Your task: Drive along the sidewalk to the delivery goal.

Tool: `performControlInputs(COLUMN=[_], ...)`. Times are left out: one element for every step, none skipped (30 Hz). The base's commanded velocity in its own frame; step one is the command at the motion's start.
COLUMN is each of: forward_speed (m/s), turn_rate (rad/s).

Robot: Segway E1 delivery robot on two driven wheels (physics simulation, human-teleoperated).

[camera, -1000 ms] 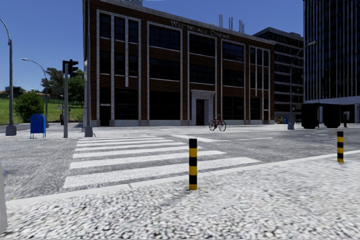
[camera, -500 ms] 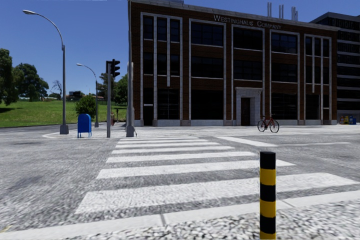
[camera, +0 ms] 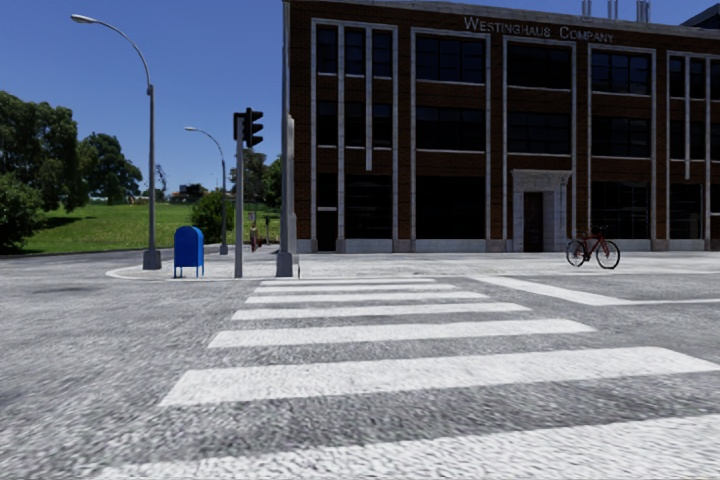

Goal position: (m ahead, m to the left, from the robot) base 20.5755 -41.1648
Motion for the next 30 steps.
performControlInputs(forward_speed=[1.73, 1.73, 1.73, 1.73, 1.73, 1.73, 1.73, 1.73, 1.73, 1.73, 1.73, 1.73, 1.73, 1.73, 1.73, 1.73, 1.73, 1.73, 1.73, 1.73, 1.73, 1.73, 1.73, 1.73, 1.73, 1.73, 1.72, 1.72, 1.72, 1.72], turn_rate=[0.16, 0.08, 0.02, 0.01, 0.00, 0.00, 0.00, 0.00, 0.00, 0.00, 0.00, 0.00, 0.00, 0.00, 0.00, 0.00, 0.00, 0.00, 0.00, 0.00, 0.00, 0.00, 0.00, 0.00, 0.00, 0.00, 0.00, 0.00, 0.00, 0.00])
